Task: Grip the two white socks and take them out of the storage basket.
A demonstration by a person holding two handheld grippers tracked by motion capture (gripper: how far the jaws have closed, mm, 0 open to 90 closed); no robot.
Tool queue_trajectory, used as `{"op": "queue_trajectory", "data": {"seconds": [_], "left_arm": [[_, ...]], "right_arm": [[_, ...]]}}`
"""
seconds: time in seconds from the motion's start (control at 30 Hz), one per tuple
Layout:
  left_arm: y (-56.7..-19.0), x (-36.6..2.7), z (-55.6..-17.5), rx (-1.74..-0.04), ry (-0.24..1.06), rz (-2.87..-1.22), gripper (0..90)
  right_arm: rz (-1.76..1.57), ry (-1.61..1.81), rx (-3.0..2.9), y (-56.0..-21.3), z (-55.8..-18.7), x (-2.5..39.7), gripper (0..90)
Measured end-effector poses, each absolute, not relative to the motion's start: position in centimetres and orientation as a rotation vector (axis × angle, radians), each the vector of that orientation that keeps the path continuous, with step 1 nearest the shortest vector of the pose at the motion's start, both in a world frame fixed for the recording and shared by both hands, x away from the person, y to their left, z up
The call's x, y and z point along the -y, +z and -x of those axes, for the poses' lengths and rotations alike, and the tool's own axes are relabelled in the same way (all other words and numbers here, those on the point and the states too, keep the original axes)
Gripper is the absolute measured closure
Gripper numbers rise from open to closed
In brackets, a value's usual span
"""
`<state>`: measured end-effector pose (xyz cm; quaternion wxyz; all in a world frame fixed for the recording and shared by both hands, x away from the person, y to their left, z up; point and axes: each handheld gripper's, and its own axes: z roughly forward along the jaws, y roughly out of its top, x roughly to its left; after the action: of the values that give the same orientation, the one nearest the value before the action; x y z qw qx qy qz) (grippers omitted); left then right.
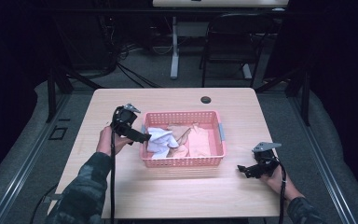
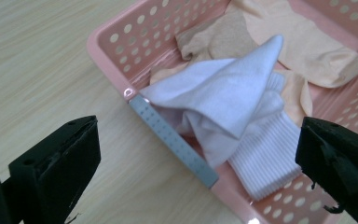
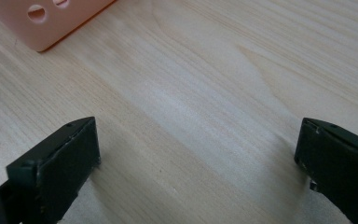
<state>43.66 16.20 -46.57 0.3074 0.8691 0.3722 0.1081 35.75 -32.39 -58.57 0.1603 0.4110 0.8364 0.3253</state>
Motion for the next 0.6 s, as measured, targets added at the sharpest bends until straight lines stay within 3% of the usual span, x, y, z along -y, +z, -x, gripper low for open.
{"op": "queue_trajectory", "data": {"seconds": [0.23,0.6], "left_arm": [[-47.6,-14.2,-44.7,-0.957,0.236,-2.378,3.0],[-48.5,-11.6,-45.7,-0.941,0.226,-2.490,18.7]], "right_arm": [[-1.174,0.930,-2.389,-58.6,-35.8,32.4,0.0],[-1.173,0.931,-2.389,-58.6,-35.8,32.4,0.0]]}}
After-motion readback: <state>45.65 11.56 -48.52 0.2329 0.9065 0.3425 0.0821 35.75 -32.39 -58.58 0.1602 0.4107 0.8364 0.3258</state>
